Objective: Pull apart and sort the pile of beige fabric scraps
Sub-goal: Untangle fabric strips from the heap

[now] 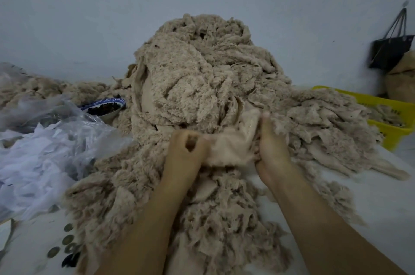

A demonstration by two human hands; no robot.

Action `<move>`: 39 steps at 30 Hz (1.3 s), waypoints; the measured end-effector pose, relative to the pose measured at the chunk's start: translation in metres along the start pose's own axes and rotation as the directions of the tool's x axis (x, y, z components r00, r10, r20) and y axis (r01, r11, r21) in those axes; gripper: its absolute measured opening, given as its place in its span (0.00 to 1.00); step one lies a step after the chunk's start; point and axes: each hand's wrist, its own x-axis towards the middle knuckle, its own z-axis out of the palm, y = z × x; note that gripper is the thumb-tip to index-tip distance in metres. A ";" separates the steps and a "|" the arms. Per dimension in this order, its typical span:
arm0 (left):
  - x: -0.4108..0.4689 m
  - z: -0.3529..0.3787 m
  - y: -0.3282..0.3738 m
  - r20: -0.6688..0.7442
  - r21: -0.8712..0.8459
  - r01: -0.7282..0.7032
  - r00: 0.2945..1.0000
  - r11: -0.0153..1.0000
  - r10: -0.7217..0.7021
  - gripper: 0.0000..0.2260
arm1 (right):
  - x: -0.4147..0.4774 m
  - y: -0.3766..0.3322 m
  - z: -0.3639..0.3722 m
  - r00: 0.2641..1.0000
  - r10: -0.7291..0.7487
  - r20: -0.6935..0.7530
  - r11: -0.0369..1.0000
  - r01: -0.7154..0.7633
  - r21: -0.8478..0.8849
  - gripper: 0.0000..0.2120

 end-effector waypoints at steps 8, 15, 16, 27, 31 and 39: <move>-0.014 0.009 0.017 0.248 -0.077 -0.043 0.967 0.996 0.061 0.17 | -0.006 0.021 0.018 0.955 -0.074 0.288 0.921 0.176 -0.347 0.17; -0.011 0.009 0.011 0.242 -0.215 0.049 0.970 0.975 0.004 0.34 | -0.008 0.013 0.009 0.937 -0.262 0.233 0.711 0.351 -0.610 0.18; -0.011 0.010 0.012 0.268 -0.215 0.050 0.963 0.975 0.009 0.31 | -0.010 0.011 0.010 0.927 -0.266 0.265 0.704 0.374 -0.604 0.16; 0.010 -0.008 0.011 0.037 -0.782 0.305 0.893 0.543 -0.449 0.11 | 0.003 0.002 -0.004 0.975 -0.215 -0.058 0.891 0.172 -0.420 0.25; 0.011 -0.014 0.005 0.016 -0.811 0.279 0.890 0.515 -0.457 0.11 | 0.007 0.004 -0.011 0.984 -0.174 -0.036 0.820 0.125 -0.558 0.27; 0.001 0.001 0.009 0.172 -0.605 0.325 0.945 0.727 -0.280 0.16 | -0.016 0.020 0.016 0.896 -0.040 0.443 0.862 0.255 -0.439 0.21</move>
